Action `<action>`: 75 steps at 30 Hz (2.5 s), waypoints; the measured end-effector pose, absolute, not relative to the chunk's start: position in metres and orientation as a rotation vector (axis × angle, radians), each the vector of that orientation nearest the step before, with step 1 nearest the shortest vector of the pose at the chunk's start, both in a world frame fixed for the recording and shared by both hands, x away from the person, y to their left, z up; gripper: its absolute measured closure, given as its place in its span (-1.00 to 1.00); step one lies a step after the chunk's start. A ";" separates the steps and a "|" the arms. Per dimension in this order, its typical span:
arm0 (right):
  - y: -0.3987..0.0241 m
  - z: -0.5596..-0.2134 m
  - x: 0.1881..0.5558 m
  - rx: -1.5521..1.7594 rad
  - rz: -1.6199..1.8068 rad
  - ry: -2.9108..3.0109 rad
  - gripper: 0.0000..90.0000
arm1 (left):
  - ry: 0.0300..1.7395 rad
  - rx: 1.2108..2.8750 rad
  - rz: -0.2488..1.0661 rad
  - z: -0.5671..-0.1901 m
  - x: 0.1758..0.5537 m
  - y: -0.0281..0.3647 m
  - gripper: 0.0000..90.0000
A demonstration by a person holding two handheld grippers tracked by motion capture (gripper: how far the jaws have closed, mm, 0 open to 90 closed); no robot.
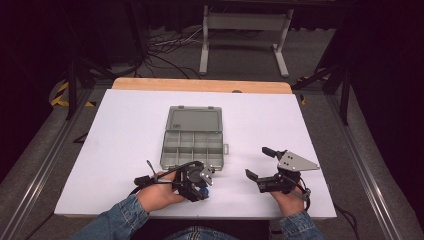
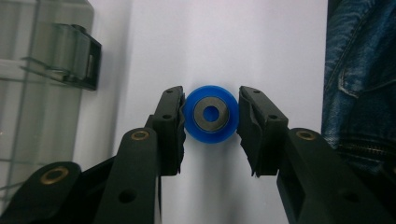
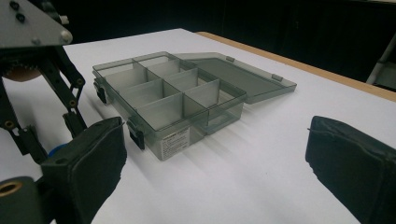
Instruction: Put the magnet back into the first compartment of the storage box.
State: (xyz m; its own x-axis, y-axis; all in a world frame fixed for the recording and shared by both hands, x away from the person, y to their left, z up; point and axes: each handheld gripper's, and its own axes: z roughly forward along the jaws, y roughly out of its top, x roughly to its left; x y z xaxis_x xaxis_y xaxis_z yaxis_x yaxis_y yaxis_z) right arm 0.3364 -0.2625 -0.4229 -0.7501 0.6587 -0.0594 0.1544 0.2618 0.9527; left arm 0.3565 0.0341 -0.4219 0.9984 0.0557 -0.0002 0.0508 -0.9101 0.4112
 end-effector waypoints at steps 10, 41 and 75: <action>-0.262 -0.423 0.337 0.738 1.499 2.093 -0.87 | 0.102 2.671 0.029 -0.403 0.360 0.044 0.39; -0.262 -0.424 0.338 0.748 1.501 2.096 -0.87 | 0.180 2.582 0.062 -0.365 0.381 0.074 0.39; -0.261 -0.425 0.339 0.745 1.497 2.103 -0.87 | 0.492 2.512 0.166 -0.352 0.445 0.124 0.39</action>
